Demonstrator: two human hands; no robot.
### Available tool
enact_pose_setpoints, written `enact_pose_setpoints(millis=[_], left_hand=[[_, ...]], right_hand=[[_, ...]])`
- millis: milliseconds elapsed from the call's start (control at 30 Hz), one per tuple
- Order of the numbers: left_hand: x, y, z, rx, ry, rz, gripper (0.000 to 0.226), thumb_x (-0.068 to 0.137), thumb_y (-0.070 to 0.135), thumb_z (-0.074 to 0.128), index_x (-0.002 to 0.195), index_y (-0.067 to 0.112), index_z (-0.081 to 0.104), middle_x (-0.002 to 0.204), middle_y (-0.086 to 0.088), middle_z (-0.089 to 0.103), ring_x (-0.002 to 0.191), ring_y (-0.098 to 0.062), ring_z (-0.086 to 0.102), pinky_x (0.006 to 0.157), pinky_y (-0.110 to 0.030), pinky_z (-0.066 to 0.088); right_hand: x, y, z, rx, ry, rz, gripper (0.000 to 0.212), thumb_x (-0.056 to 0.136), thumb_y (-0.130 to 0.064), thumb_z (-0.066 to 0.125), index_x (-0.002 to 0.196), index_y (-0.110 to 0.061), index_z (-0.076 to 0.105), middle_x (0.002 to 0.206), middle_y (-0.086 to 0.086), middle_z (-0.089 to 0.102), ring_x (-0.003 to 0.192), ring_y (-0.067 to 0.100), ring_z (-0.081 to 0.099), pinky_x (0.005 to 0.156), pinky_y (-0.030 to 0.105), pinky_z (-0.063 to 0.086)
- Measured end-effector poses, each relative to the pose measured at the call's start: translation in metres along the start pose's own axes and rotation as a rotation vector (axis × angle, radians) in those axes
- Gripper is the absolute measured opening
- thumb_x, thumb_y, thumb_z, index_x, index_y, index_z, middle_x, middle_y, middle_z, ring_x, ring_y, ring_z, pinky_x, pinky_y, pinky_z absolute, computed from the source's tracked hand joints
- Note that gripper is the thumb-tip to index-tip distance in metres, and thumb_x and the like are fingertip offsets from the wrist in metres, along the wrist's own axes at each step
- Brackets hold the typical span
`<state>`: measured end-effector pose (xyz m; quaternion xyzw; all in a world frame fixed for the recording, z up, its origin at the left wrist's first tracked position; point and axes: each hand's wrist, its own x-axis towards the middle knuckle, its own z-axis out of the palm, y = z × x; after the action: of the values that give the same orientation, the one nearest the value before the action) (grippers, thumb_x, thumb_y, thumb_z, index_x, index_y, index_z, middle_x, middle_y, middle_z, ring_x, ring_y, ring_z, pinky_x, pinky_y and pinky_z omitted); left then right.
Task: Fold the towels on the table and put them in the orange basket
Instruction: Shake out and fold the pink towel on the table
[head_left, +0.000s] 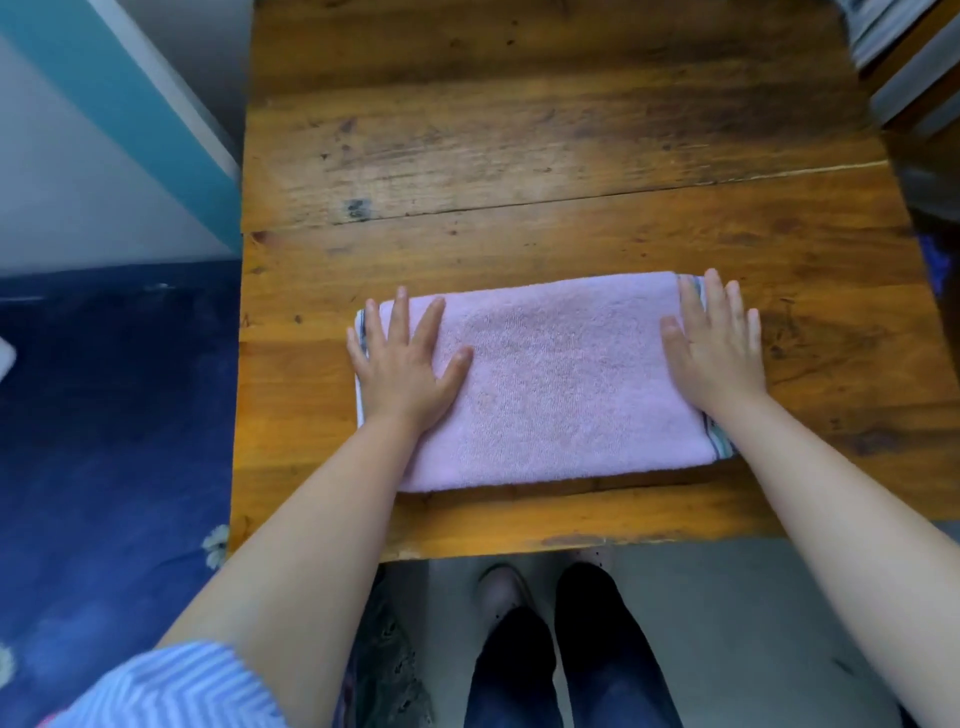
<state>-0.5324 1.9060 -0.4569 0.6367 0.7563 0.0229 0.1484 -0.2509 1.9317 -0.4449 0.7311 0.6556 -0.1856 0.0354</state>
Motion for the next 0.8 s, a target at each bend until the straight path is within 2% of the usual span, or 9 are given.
enact_pose_setpoints(millis=[100, 200, 333, 433, 533, 633, 700, 800], left_hand=[[0.002, 0.002, -0.002, -0.001, -0.002, 0.006, 0.06, 0.09, 0.052, 0.041, 0.144, 0.032, 0.025, 0.157, -0.005, 0.008, 0.144, -0.033, 0.0, 0.112, -0.053, -0.003], [-0.015, 0.003, 0.0, 0.008, 0.009, 0.013, 0.063, 0.091, 0.05, 0.039, 0.146, 0.028, 0.02, 0.157, -0.008, 0.004, 0.144, -0.033, -0.005, 0.111, -0.055, -0.007], [-0.062, -0.005, 0.008, 0.078, -0.031, 0.025, 0.063, 0.092, 0.051, 0.036, 0.147, 0.029, 0.015, 0.157, -0.008, 0.002, 0.144, -0.031, -0.007, 0.111, -0.054, -0.009], [-0.078, -0.014, 0.01, 0.064, -0.049, 0.025, 0.062, 0.092, 0.048, 0.039, 0.146, 0.03, 0.014, 0.157, -0.008, 0.001, 0.145, -0.029, -0.004, 0.114, -0.049, -0.005], [-0.077, -0.014, 0.008, 0.064, -0.087, 0.038, 0.061, 0.094, 0.045, 0.037, 0.147, 0.027, 0.012, 0.157, -0.009, -0.002, 0.145, -0.027, -0.004, 0.115, -0.043, -0.003], [-0.077, -0.009, 0.005, 0.11, -0.123, 0.033, 0.061, 0.095, 0.043, 0.033, 0.148, 0.024, 0.01, 0.157, -0.011, -0.004, 0.145, -0.025, -0.004, 0.115, -0.047, -0.004], [-0.078, -0.002, -0.002, 0.172, -0.117, 0.076, 0.059, 0.096, 0.039, 0.032, 0.148, 0.019, 0.012, 0.157, -0.011, -0.001, 0.145, -0.024, -0.003, 0.114, -0.048, -0.004], [-0.072, 0.013, -0.012, 0.166, -0.097, 0.22, 0.053, 0.096, 0.033, 0.036, 0.144, 0.015, 0.024, 0.156, -0.011, 0.008, 0.145, -0.022, 0.004, 0.114, -0.042, 0.0]], right_hand=[[-0.014, -0.004, -0.003, -0.016, 0.005, 0.025, 0.058, 0.097, -0.042, 0.018, 0.147, -0.019, -0.001, 0.156, 0.008, -0.01, 0.143, 0.027, -0.012, 0.115, 0.044, -0.006], [-0.047, -0.015, 0.001, -0.002, 0.12, -0.065, 0.065, 0.089, -0.046, 0.016, 0.147, -0.016, 0.009, 0.156, 0.012, -0.002, 0.143, 0.031, -0.006, 0.114, 0.045, -0.006], [-0.082, -0.021, 0.019, -0.016, 0.042, -0.154, 0.078, 0.076, -0.054, 0.0, 0.146, -0.022, 0.016, 0.156, 0.007, 0.002, 0.144, 0.027, -0.004, 0.113, 0.04, -0.009], [-0.09, -0.013, 0.026, -0.071, 0.033, -0.16, 0.077, 0.076, -0.053, -0.001, 0.145, -0.025, 0.018, 0.156, 0.003, 0.006, 0.144, 0.028, 0.002, 0.113, 0.036, -0.005], [-0.09, -0.011, 0.023, 0.031, 0.048, -0.112, 0.061, 0.088, -0.042, 0.013, 0.144, -0.02, 0.025, 0.156, 0.003, 0.013, 0.144, 0.025, 0.007, 0.114, 0.037, 0.0], [-0.095, -0.011, 0.021, 0.15, 0.067, 0.03, 0.047, 0.097, -0.023, 0.031, 0.142, -0.011, 0.026, 0.155, 0.009, 0.014, 0.144, 0.026, 0.007, 0.115, 0.039, 0.007], [-0.101, -0.011, 0.015, 0.245, 0.091, 0.177, 0.05, 0.095, -0.021, 0.04, 0.141, -0.006, 0.026, 0.153, 0.014, 0.017, 0.141, 0.031, 0.012, 0.112, 0.042, 0.015], [-0.097, -0.014, 0.0, 0.314, 0.085, 0.36, 0.062, 0.089, -0.027, 0.054, 0.139, -0.005, 0.025, 0.143, 0.019, 0.03, 0.131, 0.035, 0.027, 0.102, 0.045, 0.029]])
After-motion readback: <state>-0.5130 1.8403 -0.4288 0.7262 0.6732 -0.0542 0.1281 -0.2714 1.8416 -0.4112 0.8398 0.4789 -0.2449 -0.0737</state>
